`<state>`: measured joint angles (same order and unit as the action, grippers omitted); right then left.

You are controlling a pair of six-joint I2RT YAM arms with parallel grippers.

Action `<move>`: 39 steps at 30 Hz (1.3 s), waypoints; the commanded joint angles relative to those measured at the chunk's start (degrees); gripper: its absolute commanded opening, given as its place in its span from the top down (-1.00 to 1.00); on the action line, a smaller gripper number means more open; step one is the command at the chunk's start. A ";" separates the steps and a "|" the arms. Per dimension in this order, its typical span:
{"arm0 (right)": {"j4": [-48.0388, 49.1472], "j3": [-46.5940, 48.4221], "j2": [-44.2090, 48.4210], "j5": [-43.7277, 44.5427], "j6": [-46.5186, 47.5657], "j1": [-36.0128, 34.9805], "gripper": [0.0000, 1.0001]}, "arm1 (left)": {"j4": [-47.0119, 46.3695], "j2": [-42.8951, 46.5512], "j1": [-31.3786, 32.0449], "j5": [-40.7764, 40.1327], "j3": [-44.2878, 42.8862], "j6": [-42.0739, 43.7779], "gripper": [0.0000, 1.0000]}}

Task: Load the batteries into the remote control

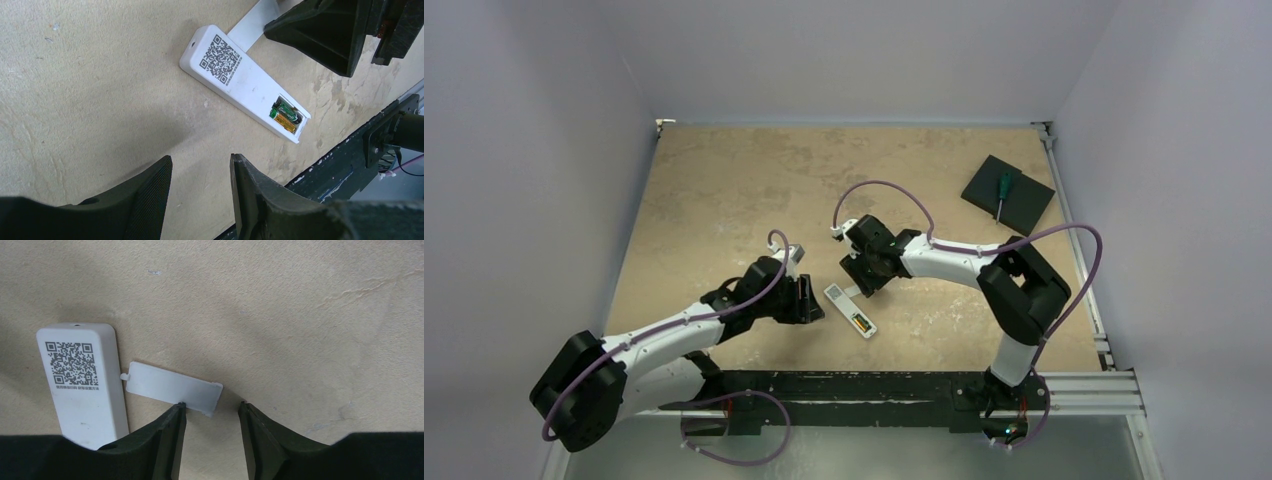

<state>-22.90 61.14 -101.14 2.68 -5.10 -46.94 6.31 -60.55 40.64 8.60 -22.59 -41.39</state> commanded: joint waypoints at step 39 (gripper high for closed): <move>-1.23 5.46 -5.53 -3.59 3.98 -1.75 -0.19 | -3.76 -2.73 0.31 0.63 -1.47 -0.36 0.08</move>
<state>-24.25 65.89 -104.79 0.32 -0.95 -47.90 4.14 -63.13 40.64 8.71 -22.61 -41.39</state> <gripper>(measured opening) 0.642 0.461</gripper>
